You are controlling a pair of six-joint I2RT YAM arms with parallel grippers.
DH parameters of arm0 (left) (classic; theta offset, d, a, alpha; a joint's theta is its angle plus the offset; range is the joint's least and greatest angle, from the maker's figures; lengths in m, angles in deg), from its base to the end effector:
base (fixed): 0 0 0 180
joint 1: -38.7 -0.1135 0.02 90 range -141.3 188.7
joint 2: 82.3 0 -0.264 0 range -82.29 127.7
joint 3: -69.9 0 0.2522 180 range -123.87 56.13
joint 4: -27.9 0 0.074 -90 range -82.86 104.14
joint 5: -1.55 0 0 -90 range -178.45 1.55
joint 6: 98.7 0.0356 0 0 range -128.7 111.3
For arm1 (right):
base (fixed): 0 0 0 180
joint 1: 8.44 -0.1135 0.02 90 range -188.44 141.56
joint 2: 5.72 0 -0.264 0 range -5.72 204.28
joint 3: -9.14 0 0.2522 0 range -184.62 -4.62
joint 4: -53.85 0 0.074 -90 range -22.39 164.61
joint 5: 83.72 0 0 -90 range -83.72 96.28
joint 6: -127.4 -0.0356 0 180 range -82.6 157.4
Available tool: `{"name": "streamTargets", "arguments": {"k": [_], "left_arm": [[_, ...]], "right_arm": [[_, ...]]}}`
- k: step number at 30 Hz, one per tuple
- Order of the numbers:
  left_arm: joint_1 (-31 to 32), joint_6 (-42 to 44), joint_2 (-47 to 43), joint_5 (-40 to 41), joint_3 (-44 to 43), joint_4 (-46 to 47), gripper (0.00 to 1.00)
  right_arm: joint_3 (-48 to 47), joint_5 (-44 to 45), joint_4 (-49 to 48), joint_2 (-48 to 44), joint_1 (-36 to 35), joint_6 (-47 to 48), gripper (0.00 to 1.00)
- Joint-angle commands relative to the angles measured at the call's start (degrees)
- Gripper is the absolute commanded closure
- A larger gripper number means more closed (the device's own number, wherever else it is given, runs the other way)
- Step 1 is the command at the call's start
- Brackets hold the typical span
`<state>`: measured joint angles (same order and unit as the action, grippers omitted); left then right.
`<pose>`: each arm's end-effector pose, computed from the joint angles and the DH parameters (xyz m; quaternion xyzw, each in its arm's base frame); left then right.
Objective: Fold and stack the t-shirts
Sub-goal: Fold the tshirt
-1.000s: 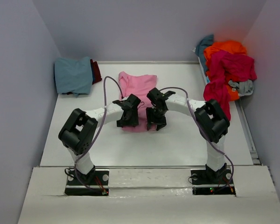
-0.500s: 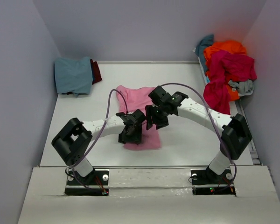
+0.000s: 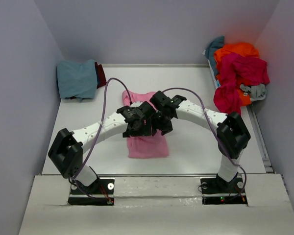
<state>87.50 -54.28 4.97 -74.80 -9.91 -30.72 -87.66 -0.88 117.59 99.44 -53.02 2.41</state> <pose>0.2049 -0.2213 0.2452 0.0027 0.9717 -0.0719 0.2251 0.2620 0.2644 0.2276 -0.0921 0.9816 0.1468 0.0798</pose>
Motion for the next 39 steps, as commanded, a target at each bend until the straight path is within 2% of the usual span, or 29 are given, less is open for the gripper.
{"name": "streamTargets", "arguments": {"k": [1,10,14,17,23,27,31,35,39], "left_arm": [[0.34,-0.74,1.15,4.02,-4.18,-4.18,0.11],[0.34,1.02,0.28,-1.43,-3.57,3.46,0.11],[0.34,0.85,-2.97,0.4,-3.83,5.05,0.11],[-2.29,-0.12,-4.99,2.08,-4.53,4.96,0.11],[-4.15,-0.3,-8.95,1.12,-5.32,9.26,0.11],[-4.76,0.14,-8.43,-0.55,-6.55,10.23,0.11],[-4.76,0.93,-7.2,-0.73,-8.48,9.97,0.11],[-4.76,1.29,-6.67,-0.55,-9.54,9.97,0.11],[-6.51,2.25,-6.76,-0.47,-10.51,9.62,0.11]], "right_arm": [[-2.04,-1.19,-1.02,-0.93,-0.42,0.79,0.43],[-3.43,-1.45,-5.76,4.34,-0.42,2.2,0.44],[-7.12,-3.82,-6.73,8.03,-0.42,2.55,0.45],[-9.85,-5.58,-7.43,8.74,-0.42,2.73,0.46],[-16.17,-4.45,-5.6,10.4,-0.42,4.22,0.46],[-18.9,-2.16,-4.01,13.39,-0.42,4.83,0.46],[-20.4,-3.91,-3.48,18.04,-0.42,5.8,0.47],[-20.22,-7.16,-4.19,19.02,-0.42,6.24,0.47],[-20.49,-7.7,-3.66,16.04,-1.04,6.68,0.47]]}}
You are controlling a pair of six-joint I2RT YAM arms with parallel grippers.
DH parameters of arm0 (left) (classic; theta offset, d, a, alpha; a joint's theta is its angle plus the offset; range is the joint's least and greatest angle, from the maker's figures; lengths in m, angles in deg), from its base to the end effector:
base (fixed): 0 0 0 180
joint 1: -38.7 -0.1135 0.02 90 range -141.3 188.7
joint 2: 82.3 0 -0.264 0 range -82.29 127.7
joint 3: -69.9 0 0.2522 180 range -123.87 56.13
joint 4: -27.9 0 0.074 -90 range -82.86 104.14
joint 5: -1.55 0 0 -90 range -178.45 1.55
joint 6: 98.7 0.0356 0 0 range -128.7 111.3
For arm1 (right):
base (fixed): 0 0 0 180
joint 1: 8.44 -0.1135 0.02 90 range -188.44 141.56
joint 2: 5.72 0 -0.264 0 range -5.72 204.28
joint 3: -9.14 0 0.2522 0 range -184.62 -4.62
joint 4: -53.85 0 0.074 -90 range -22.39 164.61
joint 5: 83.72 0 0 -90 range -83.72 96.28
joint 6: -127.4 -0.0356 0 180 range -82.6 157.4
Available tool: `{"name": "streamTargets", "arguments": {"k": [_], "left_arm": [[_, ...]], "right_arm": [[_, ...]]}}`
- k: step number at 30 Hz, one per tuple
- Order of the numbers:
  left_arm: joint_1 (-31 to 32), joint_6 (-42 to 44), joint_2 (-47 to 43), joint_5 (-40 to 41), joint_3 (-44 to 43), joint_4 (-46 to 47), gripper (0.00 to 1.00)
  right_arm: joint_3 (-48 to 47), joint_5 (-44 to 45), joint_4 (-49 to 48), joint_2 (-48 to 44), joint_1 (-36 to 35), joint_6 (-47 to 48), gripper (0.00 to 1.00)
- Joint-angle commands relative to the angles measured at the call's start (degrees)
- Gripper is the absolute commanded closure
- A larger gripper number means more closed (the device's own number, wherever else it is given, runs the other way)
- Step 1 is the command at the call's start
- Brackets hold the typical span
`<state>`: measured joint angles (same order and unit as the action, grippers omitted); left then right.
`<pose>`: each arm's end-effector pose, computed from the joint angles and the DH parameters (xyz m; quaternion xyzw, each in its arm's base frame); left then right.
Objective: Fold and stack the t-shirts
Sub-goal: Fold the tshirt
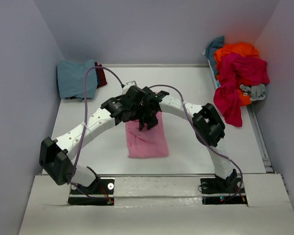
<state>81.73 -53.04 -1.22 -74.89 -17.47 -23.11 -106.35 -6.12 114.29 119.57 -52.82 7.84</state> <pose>0.2301 -0.2033 0.3255 -0.0559 0.9159 -0.1852 0.3517 0.3219 0.3257 0.1837 -0.1447 0.9688 0.1876 0.0723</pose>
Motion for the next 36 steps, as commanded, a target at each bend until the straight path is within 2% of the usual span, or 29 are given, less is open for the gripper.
{"name": "streamTargets", "arguments": {"k": [1,7,13,26,36], "left_arm": [[-0.75,1.18,-0.66,-0.47,-2.86,2.01,0.11],[-2.41,1.8,-0.92,-0.73,-2.6,2.36,0.11],[-2.95,1.01,-2.15,-0.03,-2.34,2.19,0.11],[-5.84,-0.84,-8.3,5.07,-1.1,3.41,0.11],[-5.85,0.04,-7.43,4.89,-2.69,2.8,0.11]], "right_arm": [[-1.98,-2.1,0.08,-5.57,-1.76,1.52,0.47],[-2.16,-1.75,3.42,-10.5,-2.9,2.49,0.47],[1.44,-5.53,5.01,-13.93,-5.17,3.54,0.47],[4.0,-10.45,3.16,-10.25,-10.19,3.81,0.47],[3.03,-15.36,3.42,-5.69,-10.73,6.27,0.47]]}}
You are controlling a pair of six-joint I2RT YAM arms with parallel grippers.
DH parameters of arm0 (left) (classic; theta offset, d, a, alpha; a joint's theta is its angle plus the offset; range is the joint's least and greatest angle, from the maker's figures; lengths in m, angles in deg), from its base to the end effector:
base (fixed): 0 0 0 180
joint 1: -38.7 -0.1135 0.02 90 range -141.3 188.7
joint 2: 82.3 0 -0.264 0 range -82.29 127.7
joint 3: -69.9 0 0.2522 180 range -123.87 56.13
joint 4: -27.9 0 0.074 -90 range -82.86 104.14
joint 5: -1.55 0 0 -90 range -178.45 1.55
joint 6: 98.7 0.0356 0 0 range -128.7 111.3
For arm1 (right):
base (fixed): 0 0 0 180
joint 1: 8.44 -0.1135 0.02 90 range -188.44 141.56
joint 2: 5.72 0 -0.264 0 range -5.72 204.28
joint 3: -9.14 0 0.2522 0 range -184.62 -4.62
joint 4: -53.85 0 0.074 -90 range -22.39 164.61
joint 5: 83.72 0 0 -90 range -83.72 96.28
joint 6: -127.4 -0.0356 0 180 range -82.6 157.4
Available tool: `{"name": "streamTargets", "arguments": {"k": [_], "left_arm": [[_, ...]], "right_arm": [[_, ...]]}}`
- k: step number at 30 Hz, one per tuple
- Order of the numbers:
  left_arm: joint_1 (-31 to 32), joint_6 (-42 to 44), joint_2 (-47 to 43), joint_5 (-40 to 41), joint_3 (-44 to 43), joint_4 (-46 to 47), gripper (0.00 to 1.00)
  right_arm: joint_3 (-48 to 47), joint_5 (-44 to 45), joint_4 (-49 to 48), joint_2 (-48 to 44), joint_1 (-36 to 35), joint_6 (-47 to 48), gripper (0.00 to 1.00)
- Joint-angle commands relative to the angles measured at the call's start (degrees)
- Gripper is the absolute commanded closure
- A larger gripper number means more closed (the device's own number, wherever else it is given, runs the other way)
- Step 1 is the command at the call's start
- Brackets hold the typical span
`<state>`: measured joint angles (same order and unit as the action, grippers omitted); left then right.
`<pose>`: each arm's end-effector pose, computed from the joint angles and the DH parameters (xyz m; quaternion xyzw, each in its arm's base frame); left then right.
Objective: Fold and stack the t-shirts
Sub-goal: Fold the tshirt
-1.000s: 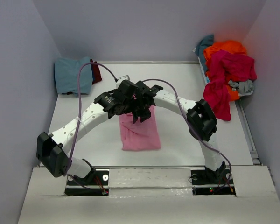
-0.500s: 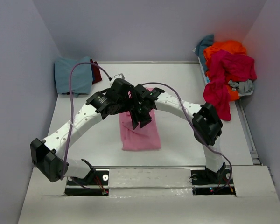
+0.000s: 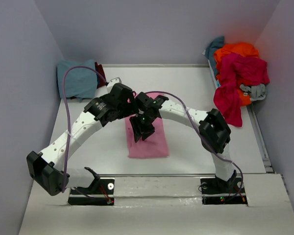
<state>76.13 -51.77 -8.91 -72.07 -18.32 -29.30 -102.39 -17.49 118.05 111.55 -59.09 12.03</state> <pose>0.2191 -0.1551 0.3581 -0.1020 0.9016 -0.1588 0.3892 0.2606 0.3404 0.2228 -0.2459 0.9324 0.2647 0.0094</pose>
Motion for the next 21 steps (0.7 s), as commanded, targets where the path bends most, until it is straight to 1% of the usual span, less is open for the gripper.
{"name": "streamTargets", "arguments": {"k": [1,6,11,13,14,17,21], "left_arm": [[-0.25,-1.05,0.27,1.99,-1.92,9.07,0.11],[-0.78,-0.44,0.36,2.69,-3.06,8.46,0.11],[-1.3,0.18,0.36,2.87,-3.68,8.28,0.1],[-1.31,0.18,0.44,2.78,-3.51,8.11,0.1],[-1.31,0.18,0.44,2.69,-3.5,8.11,0.1],[-1.31,0.18,0.27,2.51,-3.15,8.2,0.1],[-1.31,0.35,0.27,1.81,-2.28,8.02,0.1]], "right_arm": [[-0.58,-4.53,-0.51,2.87,-4.45,2.16,0.47],[1.36,-5.32,-1.83,5.33,-4.45,2.95,0.47],[1.54,-2.78,-2.62,7.27,-4.45,2.78,0.47],[1.19,1.68,-2.27,7.53,-4.45,1.99,0.47],[1.01,1.71,-2.01,7.53,-4.45,1.73,0.47],[0.22,7.66,-0.87,7.45,-4.45,0.49,0.47],[-0.04,13.03,0.36,5.34,-4.45,-1.52,0.47]]}}
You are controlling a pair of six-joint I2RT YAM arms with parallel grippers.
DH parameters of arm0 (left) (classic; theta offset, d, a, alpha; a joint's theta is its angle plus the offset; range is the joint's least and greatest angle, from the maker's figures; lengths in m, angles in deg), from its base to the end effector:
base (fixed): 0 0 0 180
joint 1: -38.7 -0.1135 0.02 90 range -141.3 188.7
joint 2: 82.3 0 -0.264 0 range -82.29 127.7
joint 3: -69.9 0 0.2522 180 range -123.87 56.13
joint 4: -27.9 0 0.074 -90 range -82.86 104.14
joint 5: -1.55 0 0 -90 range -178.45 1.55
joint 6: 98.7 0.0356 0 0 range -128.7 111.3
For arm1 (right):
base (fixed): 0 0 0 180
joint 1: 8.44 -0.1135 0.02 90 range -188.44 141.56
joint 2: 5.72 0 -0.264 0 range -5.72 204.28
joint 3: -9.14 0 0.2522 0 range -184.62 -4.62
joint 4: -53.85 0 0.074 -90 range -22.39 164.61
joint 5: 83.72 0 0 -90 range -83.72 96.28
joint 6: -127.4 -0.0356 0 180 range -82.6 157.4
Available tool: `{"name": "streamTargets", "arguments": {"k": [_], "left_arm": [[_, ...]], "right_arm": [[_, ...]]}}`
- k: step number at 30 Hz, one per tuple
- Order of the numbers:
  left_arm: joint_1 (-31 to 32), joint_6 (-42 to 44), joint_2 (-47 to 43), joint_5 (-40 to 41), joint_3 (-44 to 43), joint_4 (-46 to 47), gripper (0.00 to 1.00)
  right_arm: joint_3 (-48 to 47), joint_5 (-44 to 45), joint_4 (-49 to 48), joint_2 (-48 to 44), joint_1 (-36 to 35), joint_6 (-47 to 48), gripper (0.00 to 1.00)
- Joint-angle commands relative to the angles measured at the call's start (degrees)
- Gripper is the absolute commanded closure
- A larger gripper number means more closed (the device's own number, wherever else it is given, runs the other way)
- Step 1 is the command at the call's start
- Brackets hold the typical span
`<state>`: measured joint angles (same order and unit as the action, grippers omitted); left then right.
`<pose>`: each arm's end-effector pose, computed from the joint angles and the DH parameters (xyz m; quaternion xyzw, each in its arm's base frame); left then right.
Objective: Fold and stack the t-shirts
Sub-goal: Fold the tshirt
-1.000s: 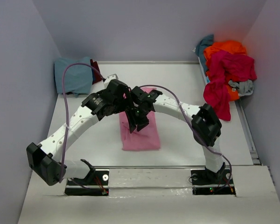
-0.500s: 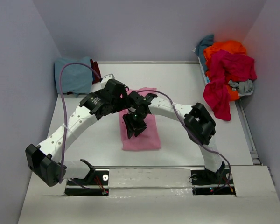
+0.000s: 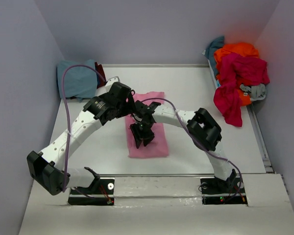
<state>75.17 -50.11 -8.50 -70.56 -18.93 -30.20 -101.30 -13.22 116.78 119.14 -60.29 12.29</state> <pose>0.2226 -0.1509 0.3587 -0.1009 0.9026 -0.1363 0.3956 0.2617 0.3523 0.1624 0.2447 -0.9487 -0.1993 0.0197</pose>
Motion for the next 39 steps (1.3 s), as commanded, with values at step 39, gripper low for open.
{"name": "streamTargets", "arguments": {"k": [39], "left_arm": [[-0.35,-5.7,-1.2,-12.79,27.08,1.71,0.11]], "right_arm": [[3.16,21.53,-3.2,-12.71,-0.18,-7.42,0.46]]}}
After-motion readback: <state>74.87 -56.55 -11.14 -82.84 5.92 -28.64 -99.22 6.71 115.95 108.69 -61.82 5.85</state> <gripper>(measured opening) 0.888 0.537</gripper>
